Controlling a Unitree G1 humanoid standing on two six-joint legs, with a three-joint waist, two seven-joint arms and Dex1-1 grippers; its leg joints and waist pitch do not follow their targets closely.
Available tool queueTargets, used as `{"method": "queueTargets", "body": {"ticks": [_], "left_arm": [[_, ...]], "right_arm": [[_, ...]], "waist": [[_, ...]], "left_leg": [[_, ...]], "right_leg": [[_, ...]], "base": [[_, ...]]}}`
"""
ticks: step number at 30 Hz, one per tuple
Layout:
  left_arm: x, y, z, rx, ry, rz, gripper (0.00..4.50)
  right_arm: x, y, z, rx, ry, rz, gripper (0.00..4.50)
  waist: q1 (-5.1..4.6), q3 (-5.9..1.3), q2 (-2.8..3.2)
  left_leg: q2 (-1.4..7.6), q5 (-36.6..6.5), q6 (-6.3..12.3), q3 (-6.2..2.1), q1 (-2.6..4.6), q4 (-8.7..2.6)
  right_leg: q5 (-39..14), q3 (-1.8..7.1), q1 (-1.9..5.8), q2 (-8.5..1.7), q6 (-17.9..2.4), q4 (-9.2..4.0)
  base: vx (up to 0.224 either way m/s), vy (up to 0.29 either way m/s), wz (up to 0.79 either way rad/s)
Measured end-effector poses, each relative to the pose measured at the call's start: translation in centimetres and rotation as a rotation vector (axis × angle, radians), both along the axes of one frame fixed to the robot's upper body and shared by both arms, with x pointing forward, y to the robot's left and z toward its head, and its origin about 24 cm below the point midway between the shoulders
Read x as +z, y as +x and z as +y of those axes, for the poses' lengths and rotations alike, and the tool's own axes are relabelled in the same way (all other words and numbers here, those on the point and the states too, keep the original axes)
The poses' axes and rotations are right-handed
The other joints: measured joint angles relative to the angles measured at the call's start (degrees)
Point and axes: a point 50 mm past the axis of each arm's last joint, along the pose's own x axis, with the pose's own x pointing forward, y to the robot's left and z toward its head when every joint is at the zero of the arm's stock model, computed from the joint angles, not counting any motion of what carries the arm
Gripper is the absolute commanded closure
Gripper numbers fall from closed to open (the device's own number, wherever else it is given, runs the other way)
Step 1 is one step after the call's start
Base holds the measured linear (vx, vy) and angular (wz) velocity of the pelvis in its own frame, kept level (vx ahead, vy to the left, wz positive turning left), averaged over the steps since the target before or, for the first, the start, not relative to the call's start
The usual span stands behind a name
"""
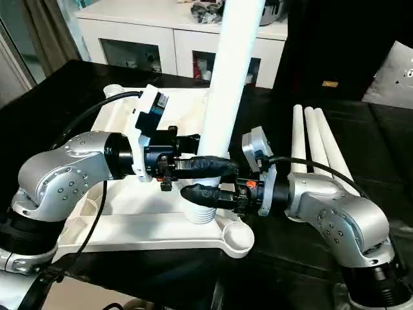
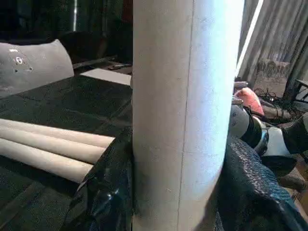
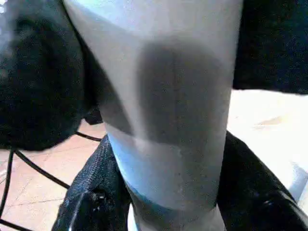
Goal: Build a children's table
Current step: Pick table leg
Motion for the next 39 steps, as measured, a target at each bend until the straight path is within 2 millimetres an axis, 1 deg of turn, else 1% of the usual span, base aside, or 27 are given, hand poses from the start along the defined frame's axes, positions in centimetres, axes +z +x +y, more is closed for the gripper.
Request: {"method": "queueTargets", "body": {"ticks": [5, 6, 8, 11, 13, 15, 17, 19, 20, 21, 22, 24, 25, 26, 28, 29, 30, 32, 34, 36, 37, 38, 39], "left_arm": [[-0.1, 0.0, 0.1, -0.002, 0.008, 0.000, 2.60], [-0.1, -0.1, 0.2, -0.007, 0.013, 0.008, 2.25], [-0.3, -0.1, 0.3, -0.010, 0.018, 0.024, 1.90], [-0.5, -0.3, 0.3, -0.016, 0.022, 0.030, 1.78], [-0.6, -0.4, 0.4, -0.025, 0.020, 0.040, 1.43], [-0.7, -0.6, 0.3, -0.041, -0.006, 0.069, 1.39], [-0.8, -0.7, 0.3, -0.053, -0.039, 0.106, 1.12], [-0.6, -0.8, 0.4, -0.058, -0.101, 0.150, 0.90], [-0.5, -0.9, 0.4, -0.065, -0.117, 0.159, 0.90], [-0.4, -0.9, 0.3, -0.060, -0.152, 0.179, 0.80], [-0.3, -0.9, 0.3, -0.049, -0.194, 0.198, 0.66], [-0.3, -1.0, 0.3, -0.038, -0.269, 0.235, 0.51], [-0.1, -1.0, 0.3, -0.026, -0.330, 0.259, 0.51], [0.1, -1.0, 0.2, -0.014, -0.403, 0.277, 0.35], [0.7, -0.8, 0.3, 0.018, -0.524, 0.302, 0.13], [1.1, -0.9, 0.4, 0.013, -0.568, 0.298, 0.13], [1.8, -1.1, 0.6, 0.011, -0.618, 0.281, 0.10], [2.5, -1.0, 1.6, 0.055, -0.663, 0.246, 0.10], [2.4, -0.5, 3.0, 0.145, -0.682, 0.234, 0.10], [1.7, 0.2, 4.4, 0.257, -0.680, 0.250, 0.10], [1.3, 0.5, 4.8, 0.308, -0.669, 0.255, 0.10], [1.0, 0.9, 5.1, 0.365, -0.637, 0.252, 0.10], [0.4, 1.6, 5.4, 0.464, -0.547, 0.224, 0.10]], "right_arm": [[-0.1, -0.1, 0.0, 0.001, -0.001, 0.001, 2.49], [-0.2, -0.1, 0.1, 0.004, -0.002, 0.005, 2.49], [-0.4, -0.3, 0.2, 0.005, -0.008, 0.008, 2.49], [-0.5, -0.4, 0.3, 0.007, -0.002, 0.011, 2.50], [-0.7, -0.6, 0.5, 0.005, 0.010, 0.021, 2.55], [-0.8, -0.6, 0.6, -0.004, 0.014, 0.027, 2.56], [-0.8, -0.7, 0.8, -0.007, 0.023, 0.024, 2.56], [-0.7, -0.7, 1.2, -0.022, 0.065, 0.013, 2.56], [-0.6, -0.7, 1.3, -0.027, 0.075, 0.007, 2.56], [-0.4, -0.6, 1.4, -0.041, 0.092, -0.003, 2.56], [-0.3, -0.6, 1.5, -0.054, 0.111, -0.013, 2.57], [0.0, -0.5, 1.6, -0.076, 0.140, -0.032, 2.57], [0.1, -0.5, 1.7, -0.102, 0.163, -0.038, 2.57], [0.2, -0.5, 1.9, -0.126, 0.192, -0.043, 2.57], [-0.1, -0.3, 2.3, -0.192, 0.221, -0.033, 2.57], [-0.5, 0.0, 2.2, -0.232, 0.209, -0.020, 2.57], [-1.3, 0.4, 1.8, -0.300, 0.170, 0.007, 2.57], [-2.2, 0.7, 1.6, -0.357, 0.133, 0.030, 2.59], [-2.4, 0.7, 1.7, -0.380, 0.111, 0.023, 2.60], [-2.5, 0.9, 1.7, -0.398, 0.091, -0.004, 2.60], [-2.4, 1.0, 1.6, -0.412, 0.084, -0.019, 2.60], [-2.4, 1.0, 1.5, -0.425, 0.076, -0.034, 2.60], [-2.5, 1.3, 1.5, -0.448, 0.055, -0.058, 2.60]], "waist": [[0.00, 0.00, 0.00], [-0.01, -0.01, 0.01], [-0.02, -0.01, 0.02], [-0.01, -0.02, 0.03], [-0.01, -0.06, 0.10], [-0.02, -0.07, 0.16], [-0.02, -0.08, 0.19], [-0.03, -0.09, 0.29], [-0.02, -0.09, 0.36], [-0.02, -0.13, 0.47], [-0.05, -0.15, 0.51], [-0.03, -0.14, 0.50], [-0.02, -0.16, 0.53], [-0.03, -0.16, 0.58], [-0.05, -0.15, 0.62], [-0.06, -0.16, 0.65], [-0.07, -0.15, 0.66], [-0.20, -0.13, 0.91], [-0.53, -0.17, 1.33], [-0.98, -0.30, 1.56], [-1.10, -0.30, 1.56], [-1.19, -0.29, 1.56], [-1.30, -0.30, 1.58]], "left_leg": [[0.00, 0.00, 0.00, 0.00, 0.00, 0.00], [0.00, 0.00, 0.00, 0.00, 0.00, 0.00], [0.00, 0.00, 0.00, 0.00, 0.00, 0.00], [0.00, 0.00, 0.00, 0.00, 0.00, 0.00], [0.00, 0.00, 0.00, 0.00, 0.01, 0.00], [0.00, 0.00, 0.00, 0.00, 0.01, 0.00], [0.00, 0.00, 0.00, 0.00, 0.01, 0.01], [0.01, 0.00, 0.00, 0.00, 0.02, 0.01], [0.01, 0.00, 0.00, 0.00, 0.01, 0.02], [0.00, 0.00, 0.00, 0.00, 0.02, 0.05], [0.00, 0.00, 0.00, 0.00, 0.02, 0.05], [0.02, 0.00, 0.00, -0.01, 0.01, 0.06], [0.02, 0.00, 0.00, -0.01, 0.02, 0.05], [0.02, 0.00, -0.01, -0.01, 0.01, 0.06], [0.02, 0.00, -0.01, -0.01, 0.01, 0.06], [0.02, 0.00, -0.01, -0.01, 0.01, 0.06], [0.01, 0.00, -0.01, -0.01, 0.01, 0.06], [0.01, -0.01, -0.01, -0.01, 0.02, 0.04], [0.01, -0.01, -0.01, -0.01, 0.03, -0.01], [0.01, -0.01, -0.01, -0.01, 0.04, -0.08], [0.01, -0.01, -0.01, -0.04, 0.03, -0.10], [0.02, -0.01, -0.02, -0.06, 0.03, -0.11], [0.03, -0.01, -0.02, -0.07, 0.03, -0.14]], "right_leg": [[0.00, 0.00, 0.00, 0.00, 0.00, 0.00], [0.00, 0.00, 0.00, 0.00, 0.00, 0.00], [0.00, 0.00, 0.00, 0.00, 0.00, 0.00], [0.00, 0.00, 0.00, 0.00, 0.00, 0.01], [0.00, 0.00, 0.00, 0.00, 0.00, 0.01], [0.01, 0.00, 0.00, 0.00, -0.01, 0.02], [0.01, 0.00, 0.00, 0.00, -0.01, 0.03], [0.01, -0.01, 0.00, 0.00, -0.01, 0.04], [0.01, 0.00, 0.00, 0.00, -0.01, 0.05], [0.01, 0.00, 0.00, 0.00, -0.02, 0.05], [0.01, 0.01, 0.00, 0.00, -0.02, 0.05], [0.01, -0.02, 0.00, 0.00, -0.02, 0.07], [0.01, -0.02, 0.01, 0.00, -0.02, 0.07], [0.01, -0.02, 0.01, 0.00, -0.02, 0.07], [0.01, -0.02, 0.01, 0.00, -0.02, 0.07], [0.02, -0.02, 0.02, 0.00, -0.03, 0.05], [0.02, -0.02, 0.03, -0.01, -0.03, 0.02], [0.02, -0.02, 0.03, 0.00, -0.03, 0.01], [0.00, -0.01, 0.03, 0.00, 0.00, 0.00], [-0.04, -0.02, 0.02, 0.02, 0.08, -0.02], [-0.05, -0.03, 0.02, 0.03, 0.10, -0.02], [-0.06, -0.05, 0.01, 0.04, 0.12, -0.03], [-0.09, -0.05, 0.01, 0.05, 0.20, -0.07]], "base": [[0.000, 0.000, 0.00], [0.000, 0.000, 0.00], [0.000, 0.000, 0.00], [0.000, 0.000, 0.00], [0.000, 0.000, 0.00], [0.000, 0.000, 0.00], [0.000, 0.000, 0.00], [0.000, 0.000, 0.00], [0.000, 0.000, 0.00], [0.000, 0.000, 0.00], [0.000, 0.000, 0.00], [0.000, 0.000, 0.00], [0.000, 0.000, 0.00], [0.000, 0.000, 0.00], [0.000, 0.000, 0.00], [0.000, 0.000, 0.00], [0.000, 0.000, 0.00], [0.000, 0.000, 0.00], [0.000, 0.000, 0.00], [0.000, 0.000, 0.00], [0.000, 0.000, 0.00], [0.000, 0.000, 0.00], [0.000, 0.000, 0.00]]}}
